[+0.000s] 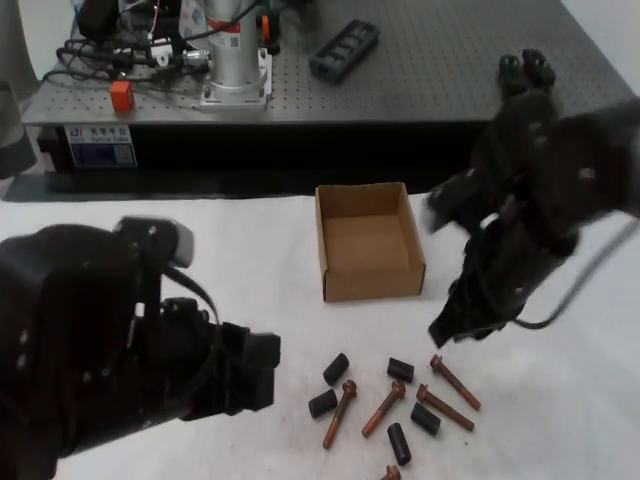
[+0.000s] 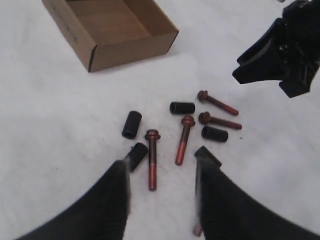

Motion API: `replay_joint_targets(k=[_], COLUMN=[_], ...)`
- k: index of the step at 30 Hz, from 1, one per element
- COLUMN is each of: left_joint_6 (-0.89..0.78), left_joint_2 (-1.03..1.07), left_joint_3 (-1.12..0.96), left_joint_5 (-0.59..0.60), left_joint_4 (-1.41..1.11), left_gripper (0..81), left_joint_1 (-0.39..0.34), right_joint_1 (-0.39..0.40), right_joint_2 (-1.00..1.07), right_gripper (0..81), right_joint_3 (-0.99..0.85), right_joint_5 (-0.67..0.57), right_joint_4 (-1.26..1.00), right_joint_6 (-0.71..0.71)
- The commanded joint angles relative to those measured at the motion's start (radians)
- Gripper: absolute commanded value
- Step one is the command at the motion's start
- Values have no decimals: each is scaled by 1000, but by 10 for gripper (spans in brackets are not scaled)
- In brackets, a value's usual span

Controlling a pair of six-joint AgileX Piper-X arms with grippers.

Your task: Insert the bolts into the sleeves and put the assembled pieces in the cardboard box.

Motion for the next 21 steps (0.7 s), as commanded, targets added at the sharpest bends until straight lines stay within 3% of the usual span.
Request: replay_joint_targets(k=[1,21], left_joint_6=[15,105], left_joint_2=[1,12], left_joint_3=[-13,-15], left_joint_5=[6,24], left_joint_4=[8,55], left_gripper=[312,312], left_joint_1=[-1,-1], right_joint_1=[-1,13], right_joint_2=[108,255], right_gripper=[232,232], right_joint_3=[-66,-67], right_joint_5=[13,-8], right_joint_4=[64,23], right_joint_6=[-66,-58])
